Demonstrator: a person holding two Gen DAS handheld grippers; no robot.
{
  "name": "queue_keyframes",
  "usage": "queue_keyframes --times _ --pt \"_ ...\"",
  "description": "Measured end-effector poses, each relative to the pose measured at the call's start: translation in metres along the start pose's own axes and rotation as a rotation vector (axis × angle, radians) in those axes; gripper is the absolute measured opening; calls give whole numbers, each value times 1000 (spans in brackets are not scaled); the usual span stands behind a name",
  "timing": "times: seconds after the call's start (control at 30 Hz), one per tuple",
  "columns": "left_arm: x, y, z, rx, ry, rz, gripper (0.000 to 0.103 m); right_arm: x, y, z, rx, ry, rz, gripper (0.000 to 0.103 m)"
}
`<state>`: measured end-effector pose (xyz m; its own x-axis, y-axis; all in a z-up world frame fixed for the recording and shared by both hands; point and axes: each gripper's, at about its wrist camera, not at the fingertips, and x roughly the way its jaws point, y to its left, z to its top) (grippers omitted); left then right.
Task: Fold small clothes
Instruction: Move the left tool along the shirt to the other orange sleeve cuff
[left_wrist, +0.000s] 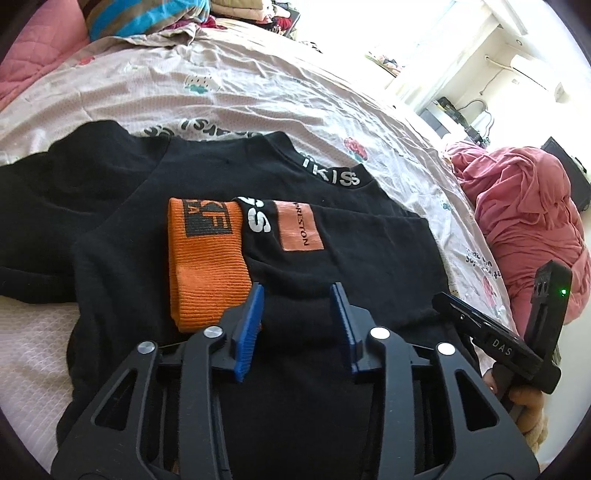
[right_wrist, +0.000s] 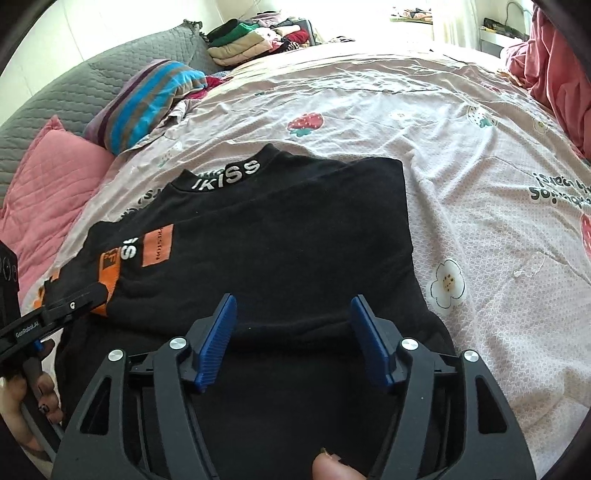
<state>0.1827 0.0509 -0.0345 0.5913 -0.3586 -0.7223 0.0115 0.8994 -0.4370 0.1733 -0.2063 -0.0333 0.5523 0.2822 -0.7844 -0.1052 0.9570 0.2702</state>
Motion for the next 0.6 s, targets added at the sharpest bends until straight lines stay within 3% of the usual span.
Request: queue_keyframes --times 0.2,0.3,0.37,0.47,0.6 --pt "-12 1 2 10 -37 33 50 -7 1 3 14 -18 15 76" --pt "-18 0 2 22 -52 77 64 -14 1 4 21 -48 20 90" --pt "-25 1 3 22 -70 100 81 -18 1 6 26 -59 25 90" --pt "-34 4 4 19 -94 119 92 -24 2 9 29 -80 37 95" --pt "-44 4 6 31 -120 153 94 -33 7 11 20 -101 45 96"
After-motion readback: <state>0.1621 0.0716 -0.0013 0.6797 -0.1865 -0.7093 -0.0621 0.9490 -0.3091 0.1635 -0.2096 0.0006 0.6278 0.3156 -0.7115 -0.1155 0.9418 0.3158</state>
